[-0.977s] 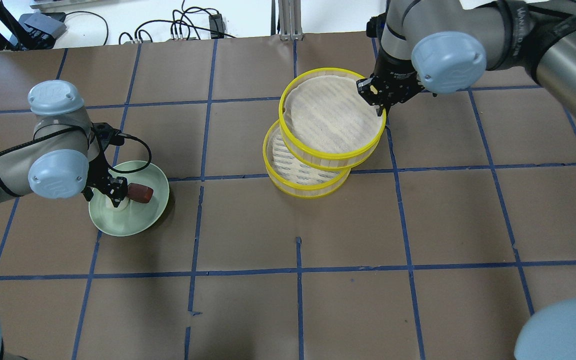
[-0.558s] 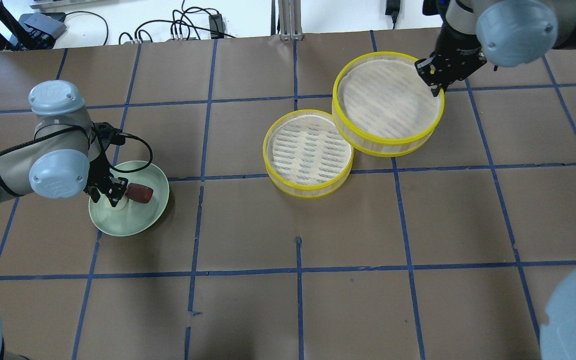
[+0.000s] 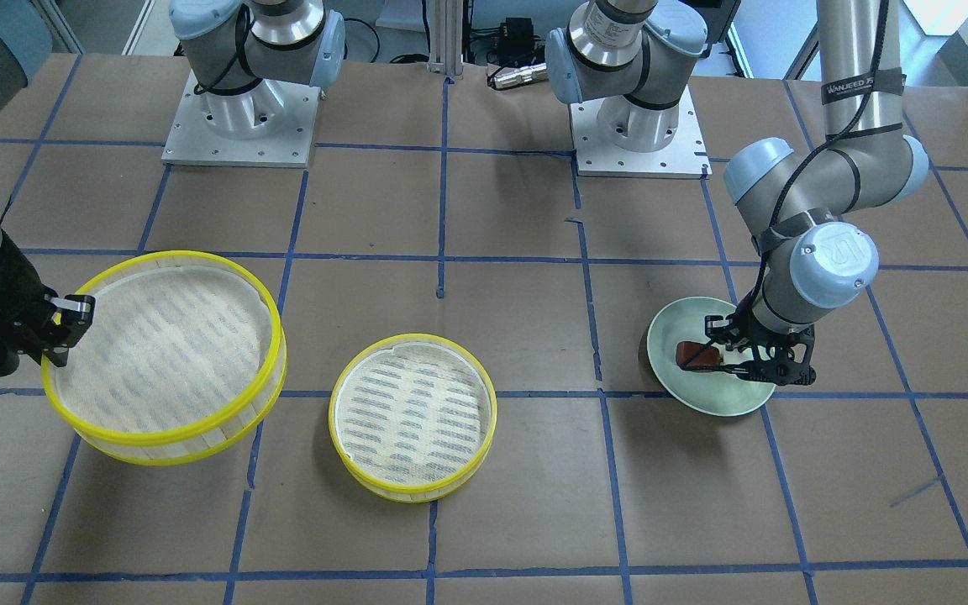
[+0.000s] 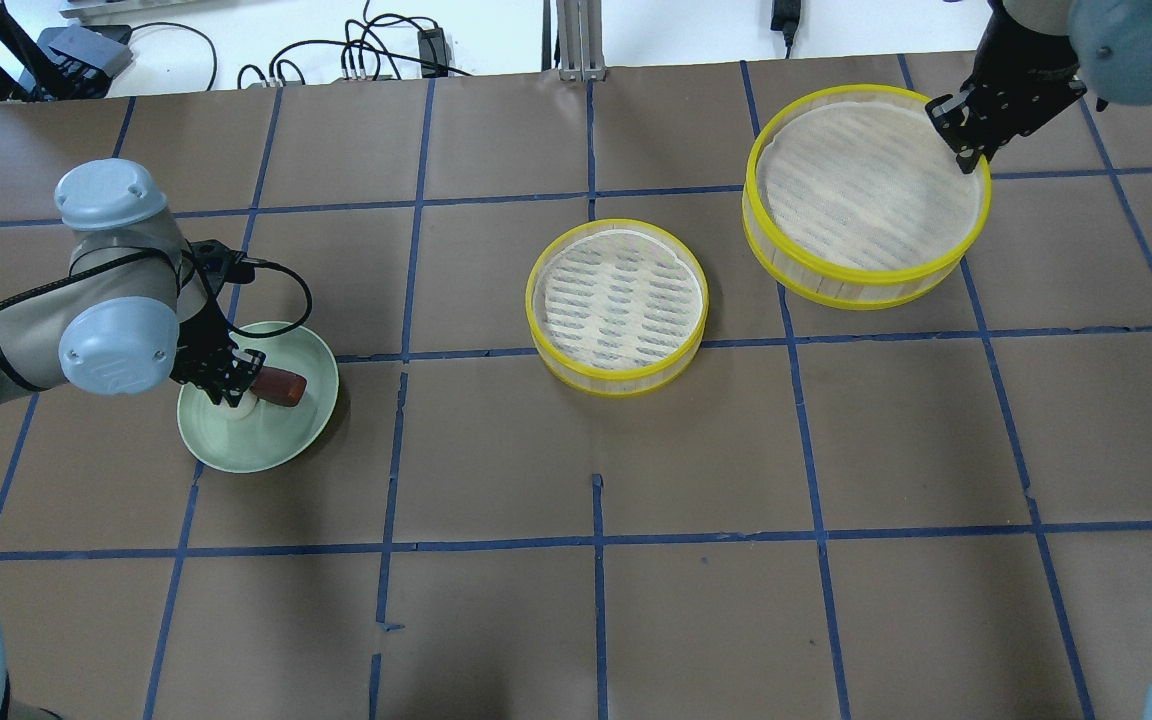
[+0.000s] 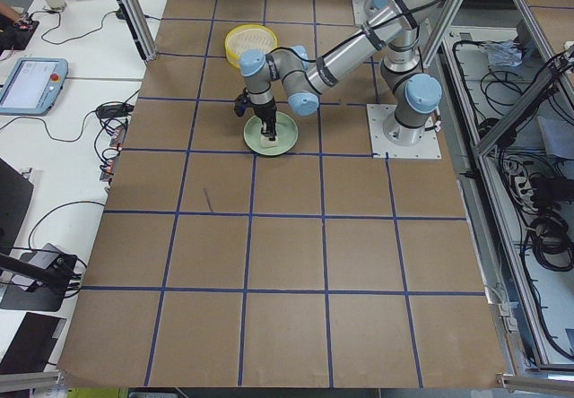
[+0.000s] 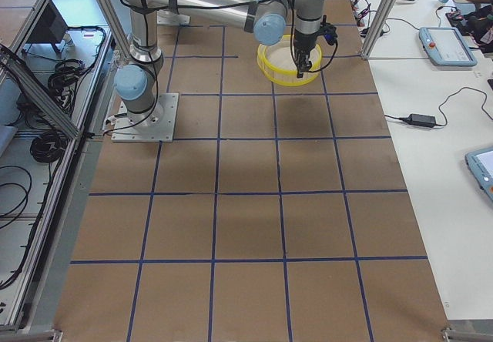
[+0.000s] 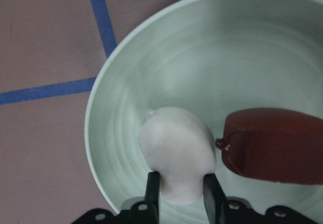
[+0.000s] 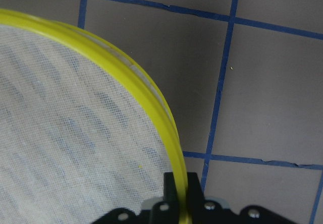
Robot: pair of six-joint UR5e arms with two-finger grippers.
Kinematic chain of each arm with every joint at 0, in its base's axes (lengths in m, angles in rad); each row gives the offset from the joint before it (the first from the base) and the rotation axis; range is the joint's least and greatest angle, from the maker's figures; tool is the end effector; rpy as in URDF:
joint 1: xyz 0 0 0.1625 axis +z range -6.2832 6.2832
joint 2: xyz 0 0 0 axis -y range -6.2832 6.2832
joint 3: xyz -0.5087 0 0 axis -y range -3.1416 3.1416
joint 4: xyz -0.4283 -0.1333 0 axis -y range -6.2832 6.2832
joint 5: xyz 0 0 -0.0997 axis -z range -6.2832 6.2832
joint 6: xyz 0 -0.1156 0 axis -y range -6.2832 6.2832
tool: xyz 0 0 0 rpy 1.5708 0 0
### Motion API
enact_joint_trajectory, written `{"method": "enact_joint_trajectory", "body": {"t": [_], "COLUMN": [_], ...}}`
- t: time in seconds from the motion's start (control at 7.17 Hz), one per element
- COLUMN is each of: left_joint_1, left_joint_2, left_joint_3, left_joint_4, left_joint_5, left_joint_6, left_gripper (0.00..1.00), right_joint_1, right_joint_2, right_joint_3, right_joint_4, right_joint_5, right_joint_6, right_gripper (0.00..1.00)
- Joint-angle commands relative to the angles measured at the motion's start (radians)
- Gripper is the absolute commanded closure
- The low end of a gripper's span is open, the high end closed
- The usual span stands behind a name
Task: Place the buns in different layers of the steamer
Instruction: 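Lift the top steamer tier with the right gripper and set it down farther away, then lift the white bun with the left gripper and place it in the bottom tier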
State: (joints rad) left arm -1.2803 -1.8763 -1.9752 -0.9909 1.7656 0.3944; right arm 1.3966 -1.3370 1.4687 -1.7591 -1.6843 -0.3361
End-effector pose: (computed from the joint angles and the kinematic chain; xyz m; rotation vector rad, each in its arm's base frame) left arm 0.0547 -0.5702 0.2431 0.1742 2.9838 0.2813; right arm 0.0060 -0.6595 0.4921 0.2391 -3.0078 0.0394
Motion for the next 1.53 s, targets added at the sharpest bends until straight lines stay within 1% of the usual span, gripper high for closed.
{"method": "enact_joint_trajectory", "body": {"t": [0.0, 0.28, 0.42, 0.56, 0.7, 0.84, 0.98, 1.26, 1.4], "left_joint_1": [-0.004, -0.013, -0.039, -0.098, -0.185, -0.294, -0.383, -0.491, -0.542], "left_joint_2": [0.023, 0.084, 0.135, 0.175, 0.177, 0.166, 0.137, 0.016, -0.056], "left_joint_3": [0.016, 0.051, 0.061, 0.105, 0.183, 0.252, 0.287, 0.297, 0.299], "left_joint_4": [0.000, -0.017, -0.053, -0.111, -0.155, -0.200, -0.186, 0.039, 0.155], "left_joint_5": [0.005, 0.009, 0.008, -0.012, -0.097, -0.167, -0.284, -0.374, -0.394], "left_joint_6": [-0.002, 0.004, 0.003, -0.015, -0.117, -0.291, -0.451, -0.551, -0.641], "left_gripper": [1.00, 1.00, 1.00, 1.00, 1.00, 1.00, 1.00, 0.99, 0.99], "right_joint_1": [-0.002, -0.002, -0.002, -0.002, -0.002, -0.002, -0.002, -0.001, 0.001], "right_joint_2": [-0.043, -0.036, -0.033, -0.033, -0.031, -0.031, -0.031, -0.031, -0.031], "right_joint_3": [0.002, 0.018, 0.024, 0.025, 0.025, 0.027, 0.028, 0.028, 0.030], "right_joint_4": [0.035, 0.033, 0.033, 0.033, 0.032, 0.032, 0.033, 0.033, 0.055], "right_joint_5": [-0.012, -0.011, -0.011, -0.011, -0.011, -0.009, -0.008, -0.006, -0.006], "right_joint_6": [-0.006, -0.006, -0.008, -0.008, -0.008, -0.008, -0.006, -0.004, -0.001], "right_gripper": [0.91, 0.91, 0.91, 0.91, 0.91, 0.91, 0.92, 0.92, 0.92]}}
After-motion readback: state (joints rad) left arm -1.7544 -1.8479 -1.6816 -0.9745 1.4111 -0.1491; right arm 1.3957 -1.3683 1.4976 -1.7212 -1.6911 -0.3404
